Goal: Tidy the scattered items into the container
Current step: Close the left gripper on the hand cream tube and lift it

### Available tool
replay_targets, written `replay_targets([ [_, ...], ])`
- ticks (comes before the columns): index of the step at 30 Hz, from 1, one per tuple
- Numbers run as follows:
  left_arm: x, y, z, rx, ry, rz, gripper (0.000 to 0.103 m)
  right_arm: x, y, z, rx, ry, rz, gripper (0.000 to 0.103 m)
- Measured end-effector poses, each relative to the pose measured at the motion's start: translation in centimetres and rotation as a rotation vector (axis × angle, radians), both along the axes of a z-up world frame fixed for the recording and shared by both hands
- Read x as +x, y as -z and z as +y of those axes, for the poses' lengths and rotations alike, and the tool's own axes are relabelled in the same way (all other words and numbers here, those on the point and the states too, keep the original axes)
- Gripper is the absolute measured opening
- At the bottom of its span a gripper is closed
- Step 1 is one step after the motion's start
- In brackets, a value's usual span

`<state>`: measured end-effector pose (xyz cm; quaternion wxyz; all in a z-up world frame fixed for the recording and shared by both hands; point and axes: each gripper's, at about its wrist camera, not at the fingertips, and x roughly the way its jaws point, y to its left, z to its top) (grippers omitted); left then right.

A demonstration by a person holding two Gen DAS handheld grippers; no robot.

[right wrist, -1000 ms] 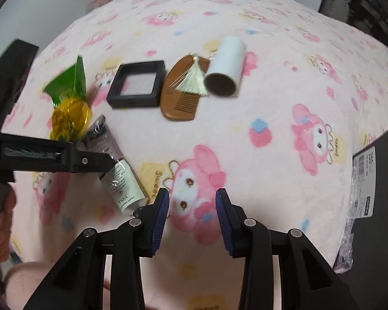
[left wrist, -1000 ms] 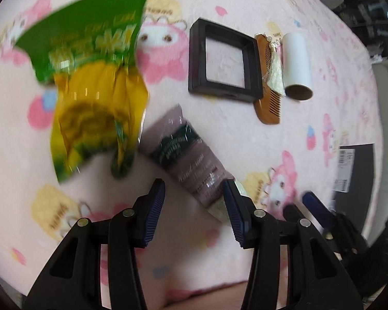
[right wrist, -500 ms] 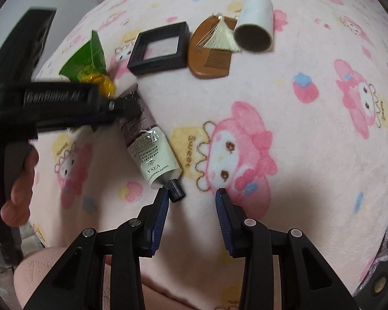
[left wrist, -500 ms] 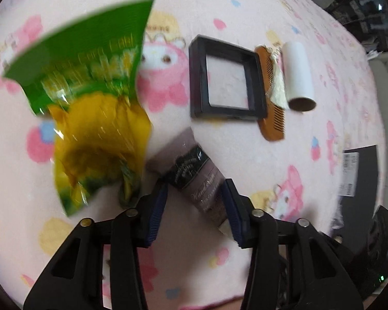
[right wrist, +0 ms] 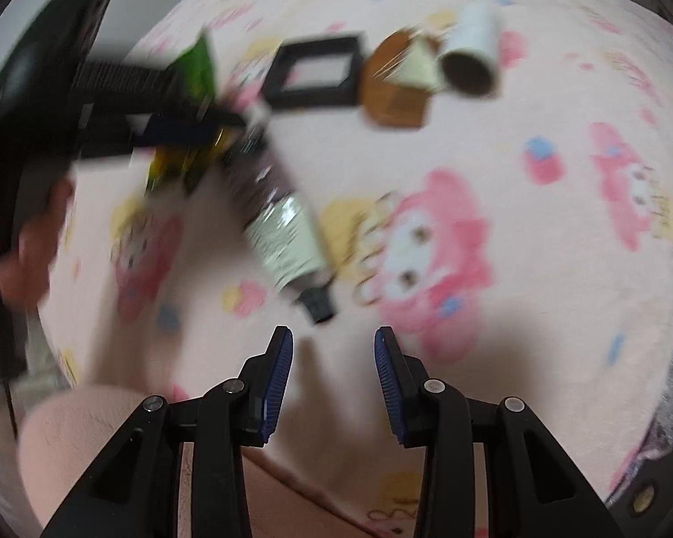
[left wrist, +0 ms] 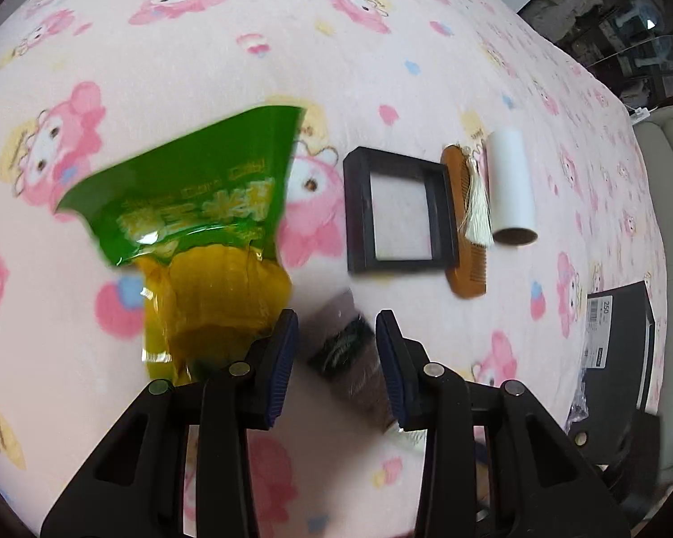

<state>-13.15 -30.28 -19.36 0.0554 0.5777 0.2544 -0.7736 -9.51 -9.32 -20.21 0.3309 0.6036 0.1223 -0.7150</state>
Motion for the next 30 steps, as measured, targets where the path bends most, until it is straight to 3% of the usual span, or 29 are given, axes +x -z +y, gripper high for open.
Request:
replay_targets([
  [7,-0.4,1.3,1.6,-0.033,0.055,-0.052,0.036,-0.3,0.4,0.3,0.003,0.029,0.015,0.034],
  [14,1.7,0.6,3.2,0.088,0.125,-0.056,0.036,-2.4,-2.1,3.5,-0.023,0.194,0.114,0.032],
  [18,1.9,0.4,2.4,0.056,0.077,-0.026,0.036,-3.4,-3.5,5.5,-0.065,0.297,0.132,0.032],
  [21,1.3,1.0,1.4,0.056,0.028,-0.018,0.036,-3.6,-3.1,6.5,-0.124,0.319,0.053,0.037],
  [23,0.9,1.5,1.2,0.071,0.02,-0.013,0.038,-6.2,-4.1,8.0,-0.146,0.307,-0.02,0.039],
  [25,0.5,2.3,1.4,0.079,0.024,-0.023,0.039,-5.1,-3.0,8.7,-0.152,0.294,-0.079,0.04],
  [28,0.6,2.4,2.0,0.088,0.043,-0.034,0.043,-4.9,-0.8,6.0,-0.139,0.298,-0.077,0.04],
  [30,0.8,2.2,2.2,0.102,0.06,-0.044,0.043,-5.1,-1.1,6.3,-0.144,0.31,-0.071,0.04],
])
